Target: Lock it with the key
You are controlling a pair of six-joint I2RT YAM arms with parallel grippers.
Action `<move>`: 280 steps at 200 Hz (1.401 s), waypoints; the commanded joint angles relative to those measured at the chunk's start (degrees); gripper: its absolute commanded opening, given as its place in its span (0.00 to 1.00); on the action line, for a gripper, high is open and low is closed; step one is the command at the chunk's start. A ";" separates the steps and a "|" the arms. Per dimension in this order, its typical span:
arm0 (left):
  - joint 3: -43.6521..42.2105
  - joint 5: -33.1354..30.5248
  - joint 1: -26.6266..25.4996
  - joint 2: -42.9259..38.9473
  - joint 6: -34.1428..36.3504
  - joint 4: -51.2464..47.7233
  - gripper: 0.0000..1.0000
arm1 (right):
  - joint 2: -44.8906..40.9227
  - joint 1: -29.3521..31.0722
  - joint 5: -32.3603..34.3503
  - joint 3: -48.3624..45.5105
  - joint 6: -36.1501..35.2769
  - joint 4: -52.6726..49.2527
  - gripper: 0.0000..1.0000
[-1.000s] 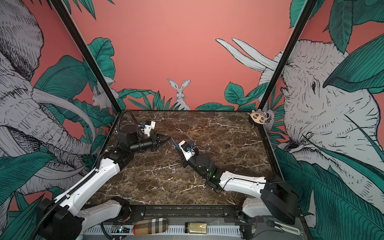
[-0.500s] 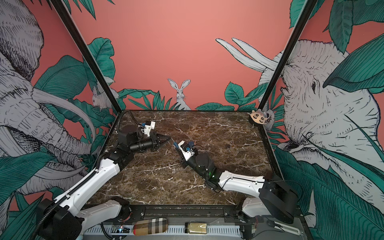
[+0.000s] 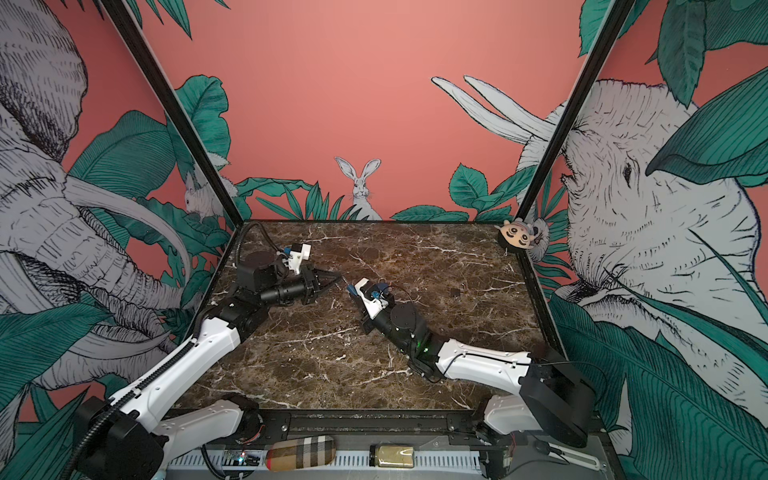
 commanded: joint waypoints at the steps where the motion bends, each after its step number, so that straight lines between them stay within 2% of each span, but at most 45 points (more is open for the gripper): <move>1: -0.36 -0.06 -0.23 -1.30 -0.94 3.18 0.02 | -0.11 -0.50 -0.69 2.00 1.00 -0.16 0.23; 99: -0.34 0.06 -0.24 -1.22 -1.36 4.10 0.02 | 0.28 -0.85 -0.72 2.53 1.47 -1.04 0.19; 130: -0.30 0.26 -0.23 -1.09 -1.45 4.14 0.02 | 0.31 -0.96 -0.47 2.79 1.75 -0.87 0.09; 144: -0.46 0.26 -0.23 -0.91 -1.41 4.28 0.02 | 0.21 -1.20 -0.98 3.05 2.03 -1.11 0.00; 165: -0.68 0.62 -0.23 -0.86 -1.29 4.55 0.02 | -0.15 -2.30 -2.41 4.02 4.37 -3.53 0.00; 187: -0.76 1.24 -0.23 -1.04 0.98 4.62 0.02 | -1.70 -5.15 -7.56 5.46 11.56 -7.63 0.00; 208: -1.22 1.70 -0.23 -1.61 7.02 4.15 0.01 | -4.37 -7.72 -12.74 7.27 17.80 -12.09 0.00; 254: -6.33 2.79 -0.15 -1.90 14.91 14.03 0.00 | -7.48 -13.27 -29.40 12.71 31.34 -22.80 0.00; 280: -7.15 3.91 -0.14 -0.50 16.95 18.31 0.00 | -8.01 -14.71 -33.28 14.79 37.38 -27.53 0.00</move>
